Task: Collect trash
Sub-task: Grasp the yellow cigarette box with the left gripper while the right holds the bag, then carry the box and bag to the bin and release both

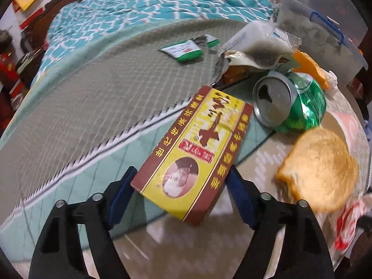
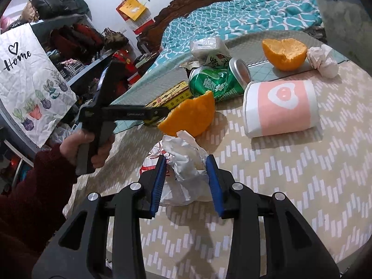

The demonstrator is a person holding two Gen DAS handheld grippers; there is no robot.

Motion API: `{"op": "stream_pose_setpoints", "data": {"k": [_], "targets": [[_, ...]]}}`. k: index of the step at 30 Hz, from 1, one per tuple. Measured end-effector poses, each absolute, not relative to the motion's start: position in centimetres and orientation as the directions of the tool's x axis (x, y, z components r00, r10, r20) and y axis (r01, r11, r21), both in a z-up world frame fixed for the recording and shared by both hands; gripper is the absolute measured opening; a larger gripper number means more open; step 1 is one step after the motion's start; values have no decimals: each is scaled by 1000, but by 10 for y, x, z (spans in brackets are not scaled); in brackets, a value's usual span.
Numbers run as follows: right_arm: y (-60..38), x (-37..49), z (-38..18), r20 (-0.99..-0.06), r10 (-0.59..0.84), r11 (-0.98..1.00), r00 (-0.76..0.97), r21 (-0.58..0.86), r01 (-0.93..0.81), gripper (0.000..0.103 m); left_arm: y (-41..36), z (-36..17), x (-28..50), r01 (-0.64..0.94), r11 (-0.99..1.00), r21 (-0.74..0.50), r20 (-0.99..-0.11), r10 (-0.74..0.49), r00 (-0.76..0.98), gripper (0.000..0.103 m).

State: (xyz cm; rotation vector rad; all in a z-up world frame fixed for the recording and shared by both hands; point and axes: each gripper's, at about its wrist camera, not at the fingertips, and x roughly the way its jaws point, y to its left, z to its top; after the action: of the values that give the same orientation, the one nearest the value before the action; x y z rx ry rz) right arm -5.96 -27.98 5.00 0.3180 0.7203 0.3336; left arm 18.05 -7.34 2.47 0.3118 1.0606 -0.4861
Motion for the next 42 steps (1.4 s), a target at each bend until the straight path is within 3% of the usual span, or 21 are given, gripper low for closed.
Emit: {"op": "stream_pose_setpoints", "data": {"k": [6,8,9,10,14,17,19,21,26,28,29,30,33,37,42], "targets": [[-279,-67,51,-587,363,922,723,337,-190,41,-12,43,115,439,897,-38,-868,-248,431,70],[-275,-71,50,-592,354,930,724,304,-207,53,-2,46,79,459,884,-84,-863,-295,411,70],[-274,-73,49,-593,348,933,726,293,-209,70,-1,46,61,472,876,-94,-860,-311,405,70],[-273,-76,47,-592,346,935,728,287,-211,77,-1,47,47,480,872,-100,-858,-320,402,70],[-272,-76,37,-616,373,925,694,305,-226,79,-11,38,-4,479,857,-192,-856,-385,345,71],[-269,-76,34,-628,400,915,667,310,-258,84,-21,36,-22,452,878,-157,-863,-344,371,79],[-263,-76,31,-637,404,914,656,293,-279,88,-24,38,-19,444,877,-181,-858,-362,365,89],[-259,-75,28,-646,402,916,648,280,-289,89,-27,41,-16,424,891,-163,-859,-340,382,92],[-265,-78,23,-639,406,913,653,299,-276,90,-59,38,-6,460,887,-33,-877,-247,413,92],[-269,-80,22,-633,400,916,663,294,-272,88,-69,28,-5,465,885,28,-889,-191,417,83],[-271,-81,22,-634,397,918,664,288,-274,85,-69,27,-5,468,883,29,-885,-195,422,78],[-271,-81,22,-634,411,912,655,294,-287,65,-69,30,-6,477,879,24,-881,-207,426,69],[-277,-87,27,-605,456,890,653,321,-324,49,-72,36,-13,517,853,-76,-887,-295,356,66],[-291,-105,36,-548,490,871,678,326,-367,48,-78,56,-25,572,794,-205,-855,-430,291,63],[-351,-120,46,-466,409,892,784,387,-235,48,-125,71,-12,641,703,-306,-822,-535,194,61]]}}
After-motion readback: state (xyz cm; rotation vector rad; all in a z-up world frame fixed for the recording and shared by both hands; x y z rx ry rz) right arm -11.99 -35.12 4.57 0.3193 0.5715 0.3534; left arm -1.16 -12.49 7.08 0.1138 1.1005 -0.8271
